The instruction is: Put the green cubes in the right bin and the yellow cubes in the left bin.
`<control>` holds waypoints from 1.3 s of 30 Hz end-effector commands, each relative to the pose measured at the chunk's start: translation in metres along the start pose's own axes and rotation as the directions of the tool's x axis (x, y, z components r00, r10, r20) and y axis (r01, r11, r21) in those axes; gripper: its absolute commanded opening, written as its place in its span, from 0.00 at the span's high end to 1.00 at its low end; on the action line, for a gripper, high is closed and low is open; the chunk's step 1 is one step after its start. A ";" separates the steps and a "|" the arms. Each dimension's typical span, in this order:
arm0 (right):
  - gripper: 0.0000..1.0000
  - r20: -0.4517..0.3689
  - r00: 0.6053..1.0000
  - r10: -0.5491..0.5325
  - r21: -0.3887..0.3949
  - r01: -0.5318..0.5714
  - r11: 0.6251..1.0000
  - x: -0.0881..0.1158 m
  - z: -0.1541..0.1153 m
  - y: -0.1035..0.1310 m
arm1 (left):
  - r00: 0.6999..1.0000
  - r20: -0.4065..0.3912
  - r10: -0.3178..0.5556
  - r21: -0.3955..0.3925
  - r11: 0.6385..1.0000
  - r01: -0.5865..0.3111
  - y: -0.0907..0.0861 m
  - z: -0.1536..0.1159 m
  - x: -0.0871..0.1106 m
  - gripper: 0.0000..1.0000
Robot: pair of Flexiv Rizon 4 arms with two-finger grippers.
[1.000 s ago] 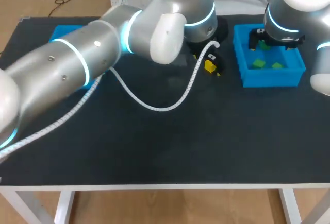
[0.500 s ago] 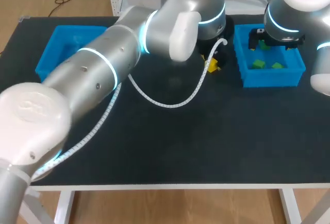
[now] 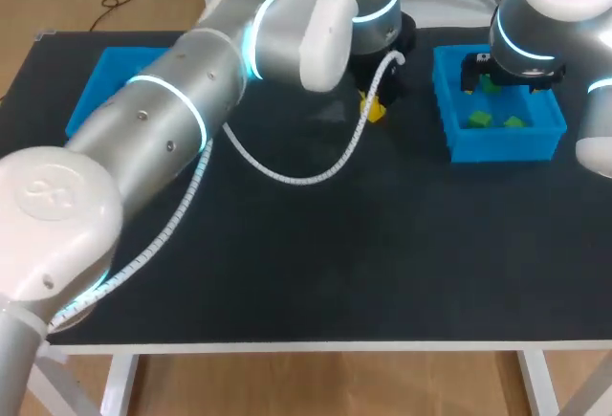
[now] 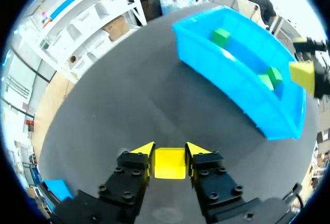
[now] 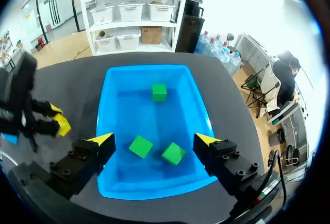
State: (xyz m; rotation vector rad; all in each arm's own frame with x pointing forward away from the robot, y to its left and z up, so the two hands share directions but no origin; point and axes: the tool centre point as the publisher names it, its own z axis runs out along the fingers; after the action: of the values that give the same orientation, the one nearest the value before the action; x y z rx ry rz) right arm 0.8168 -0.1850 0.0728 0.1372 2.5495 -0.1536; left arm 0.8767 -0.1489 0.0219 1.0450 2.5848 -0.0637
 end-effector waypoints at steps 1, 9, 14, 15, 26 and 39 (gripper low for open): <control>0.00 0.009 1.000 0.002 0.000 -0.002 1.000 0.002 -0.001 -0.001 | 0.995 0.071 -0.064 -0.033 0.997 0.067 0.023 -0.054 0.032 1.00; 0.00 0.009 1.000 0.002 0.000 -0.002 1.000 0.002 -0.001 -0.001 | 0.941 0.131 -0.311 -0.099 0.941 0.324 0.119 -0.109 0.115 1.00; 0.00 0.009 1.000 0.002 0.000 -0.002 1.000 0.002 -0.001 -0.001 | 0.884 0.119 -0.452 -0.153 0.871 0.466 0.166 -0.123 0.192 1.00; 0.00 0.009 1.000 0.002 0.000 -0.002 1.000 0.002 -0.001 -0.001 | 0.873 0.117 -0.473 -0.165 0.858 0.487 0.172 -0.124 0.205 1.00; 0.00 0.009 1.000 0.002 0.000 -0.002 1.000 0.002 -0.001 -0.001 | 0.790 0.088 -0.607 -0.194 0.767 0.611 0.196 -0.125 0.290 1.00; 0.00 0.009 1.000 0.002 0.000 -0.002 1.000 0.002 -0.001 -0.001 | 0.770 0.163 -0.617 -0.140 0.758 0.637 0.188 -0.131 0.304 0.00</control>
State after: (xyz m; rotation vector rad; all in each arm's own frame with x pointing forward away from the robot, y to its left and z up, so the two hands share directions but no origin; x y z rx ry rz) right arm 0.8168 -0.1850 0.0728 0.1372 2.5495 -0.1536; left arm 0.8223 0.2069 0.0499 0.0738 3.2450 0.0029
